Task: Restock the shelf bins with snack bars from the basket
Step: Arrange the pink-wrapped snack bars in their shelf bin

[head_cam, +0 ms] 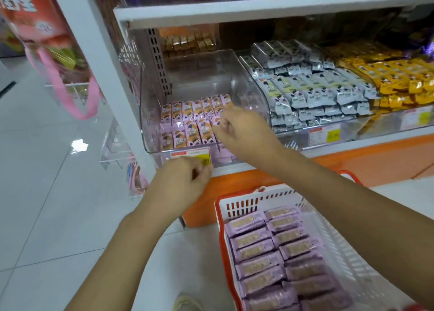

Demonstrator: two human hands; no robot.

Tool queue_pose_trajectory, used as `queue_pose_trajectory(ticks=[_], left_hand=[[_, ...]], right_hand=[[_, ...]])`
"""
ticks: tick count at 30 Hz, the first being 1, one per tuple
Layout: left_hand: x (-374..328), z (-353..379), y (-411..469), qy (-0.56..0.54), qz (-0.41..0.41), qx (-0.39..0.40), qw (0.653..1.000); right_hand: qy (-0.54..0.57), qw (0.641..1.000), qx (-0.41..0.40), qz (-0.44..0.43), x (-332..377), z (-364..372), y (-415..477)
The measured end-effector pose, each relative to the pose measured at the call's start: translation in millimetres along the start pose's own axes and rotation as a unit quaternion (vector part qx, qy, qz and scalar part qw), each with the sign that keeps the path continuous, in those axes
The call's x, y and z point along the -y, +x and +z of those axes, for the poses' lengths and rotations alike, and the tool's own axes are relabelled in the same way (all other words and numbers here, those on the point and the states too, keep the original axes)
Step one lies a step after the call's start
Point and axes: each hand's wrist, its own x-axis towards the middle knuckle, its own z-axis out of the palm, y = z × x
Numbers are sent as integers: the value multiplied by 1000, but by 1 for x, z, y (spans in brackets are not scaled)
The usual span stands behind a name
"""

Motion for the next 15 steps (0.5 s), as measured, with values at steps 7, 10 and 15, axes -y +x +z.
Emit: queue_pose_trajectory(ticks=[7, 10, 15], left_hand=[[-12, 83, -14, 137, -7, 298, 945], [-10, 113, -20, 151, -20, 365, 918], [-20, 140, -19, 189, -51, 449, 872]], right_hand=[[-78, 954, 290, 7, -84, 50, -125], [-83, 919, 386, 20, -113, 86, -175], [-72, 891, 446, -41, -123, 130, -221]])
